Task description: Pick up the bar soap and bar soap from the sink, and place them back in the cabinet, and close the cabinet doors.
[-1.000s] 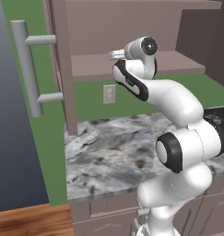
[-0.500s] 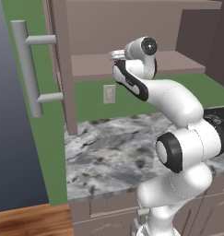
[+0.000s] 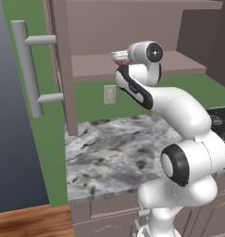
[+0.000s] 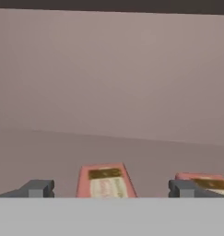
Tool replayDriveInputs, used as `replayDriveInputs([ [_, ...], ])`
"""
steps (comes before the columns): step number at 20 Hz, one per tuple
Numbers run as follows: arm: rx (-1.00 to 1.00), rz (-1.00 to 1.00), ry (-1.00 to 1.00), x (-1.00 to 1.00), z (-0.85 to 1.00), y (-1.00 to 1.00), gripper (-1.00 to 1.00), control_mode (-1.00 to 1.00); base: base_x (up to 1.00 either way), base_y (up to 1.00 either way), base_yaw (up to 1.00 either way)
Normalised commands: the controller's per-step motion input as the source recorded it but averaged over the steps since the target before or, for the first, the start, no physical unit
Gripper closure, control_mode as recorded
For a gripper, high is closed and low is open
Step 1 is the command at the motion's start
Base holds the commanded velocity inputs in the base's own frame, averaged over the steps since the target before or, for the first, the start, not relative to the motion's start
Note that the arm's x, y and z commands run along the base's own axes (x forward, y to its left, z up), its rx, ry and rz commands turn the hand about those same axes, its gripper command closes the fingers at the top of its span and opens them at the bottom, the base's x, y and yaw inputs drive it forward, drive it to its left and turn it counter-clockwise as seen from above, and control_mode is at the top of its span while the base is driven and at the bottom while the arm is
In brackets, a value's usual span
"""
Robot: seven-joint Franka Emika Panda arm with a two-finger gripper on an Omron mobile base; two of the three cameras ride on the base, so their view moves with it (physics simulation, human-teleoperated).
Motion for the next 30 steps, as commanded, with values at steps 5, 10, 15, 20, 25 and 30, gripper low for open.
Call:
replayDriveInputs([
  [5,0.0,-0.01,-0.17,-0.67,0.27,0.0,-1.0,-1.0,0.0,0.0,0.0],
  [10,0.0,-0.06,-0.11,-0.52,0.42,0.0,-1.0,-1.0,0.0,0.0,0.0],
  [15,0.0,-0.02,-0.04,-0.56,0.35,-0.02,-1.0,-1.0,0.0,0.0,0.0],
  [20,0.0,0.0,-0.01,-0.55,0.12,0.0,-1.0,-1.0,0.0,0.0,0.0],
  [25,0.0,0.0,-0.01,-0.61,0.09,-0.08,-1.0,-1.0,0.0,0.0,0.0],
  [30,0.0,0.0,-0.03,-0.57,0.01,-0.09,-1.0,-1.0,0.0,0.0,0.0],
])
